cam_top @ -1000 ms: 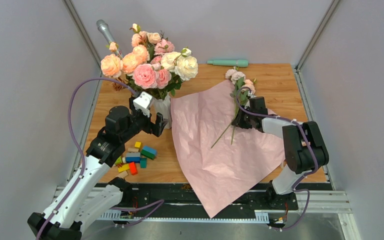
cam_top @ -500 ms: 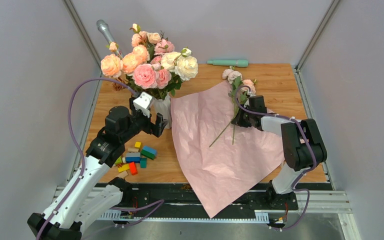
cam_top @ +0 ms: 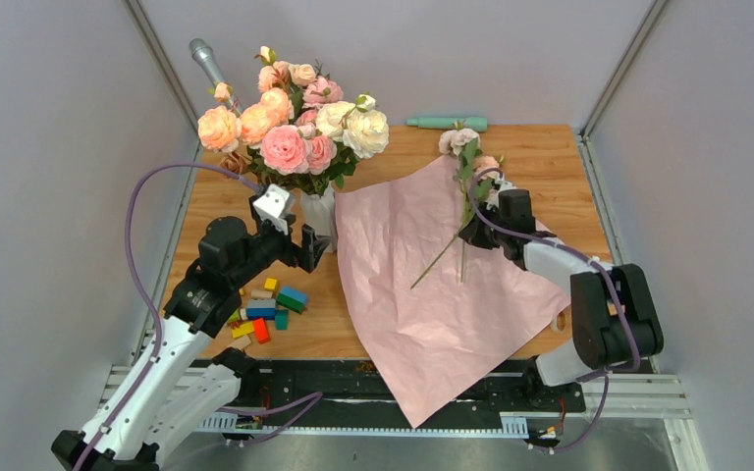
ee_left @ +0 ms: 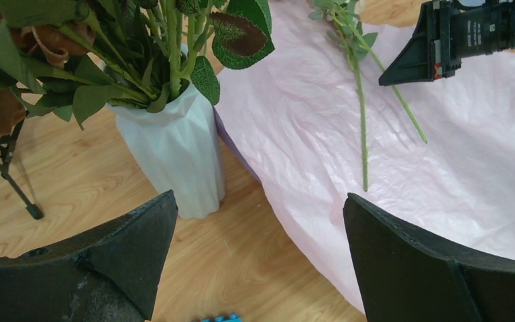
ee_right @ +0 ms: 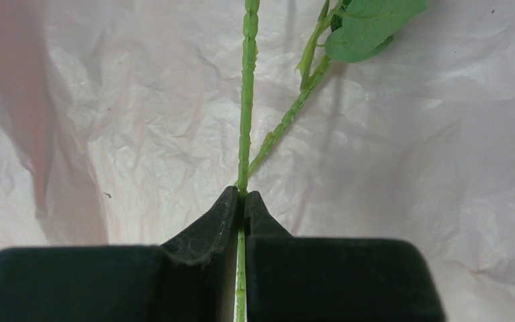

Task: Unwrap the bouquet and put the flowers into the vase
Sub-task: Pick up the fake flower from the wrapping paper, then insert the fake flower into the vase.

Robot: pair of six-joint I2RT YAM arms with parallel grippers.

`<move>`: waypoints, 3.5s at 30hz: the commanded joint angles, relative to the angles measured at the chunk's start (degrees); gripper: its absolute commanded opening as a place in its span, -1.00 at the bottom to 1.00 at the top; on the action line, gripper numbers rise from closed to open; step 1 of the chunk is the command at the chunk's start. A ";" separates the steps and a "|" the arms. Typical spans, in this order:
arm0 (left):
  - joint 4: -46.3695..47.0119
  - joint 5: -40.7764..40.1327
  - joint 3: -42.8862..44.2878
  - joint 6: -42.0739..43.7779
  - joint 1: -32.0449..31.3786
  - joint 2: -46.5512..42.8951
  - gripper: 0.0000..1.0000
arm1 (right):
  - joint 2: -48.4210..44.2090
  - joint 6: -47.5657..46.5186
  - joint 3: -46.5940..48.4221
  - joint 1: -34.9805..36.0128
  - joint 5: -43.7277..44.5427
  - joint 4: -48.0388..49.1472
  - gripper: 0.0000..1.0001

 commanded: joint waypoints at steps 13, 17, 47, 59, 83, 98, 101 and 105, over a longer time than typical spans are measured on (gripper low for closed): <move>8.62 8.59 3.09 -19.85 -0.23 -3.02 1.00 | -39.82 0.89 -9.27 4.12 -6.37 9.27 -1.00; 13.47 9.79 4.83 -24.61 -2.04 -3.12 0.99 | -48.32 -0.68 -7.45 11.22 -4.55 9.11 -1.00; 29.32 16.50 21.90 -29.74 -8.61 9.95 1.00 | -38.90 -13.05 8.52 42.08 -9.95 8.47 -1.00; 30.43 16.29 22.24 -30.27 -8.62 8.93 0.56 | -37.71 -12.96 8.23 42.09 -10.58 8.69 -1.00; 28.06 15.29 21.96 -27.51 -8.53 8.88 -1.00 | -38.19 -13.05 7.44 42.09 -7.36 6.56 -0.76; 14.63 22.79 24.86 -8.00 -7.70 8.25 -1.00 | -43.22 -14.75 6.05 42.08 7.43 2.33 0.99; 10.39 23.96 25.41 -2.74 -6.10 7.65 -1.00 | -44.41 -15.12 5.01 42.09 12.66 1.62 1.00; 5.10 22.03 26.15 2.99 -3.91 6.56 -1.00 | -44.44 -15.55 5.12 41.69 21.10 -1.18 1.00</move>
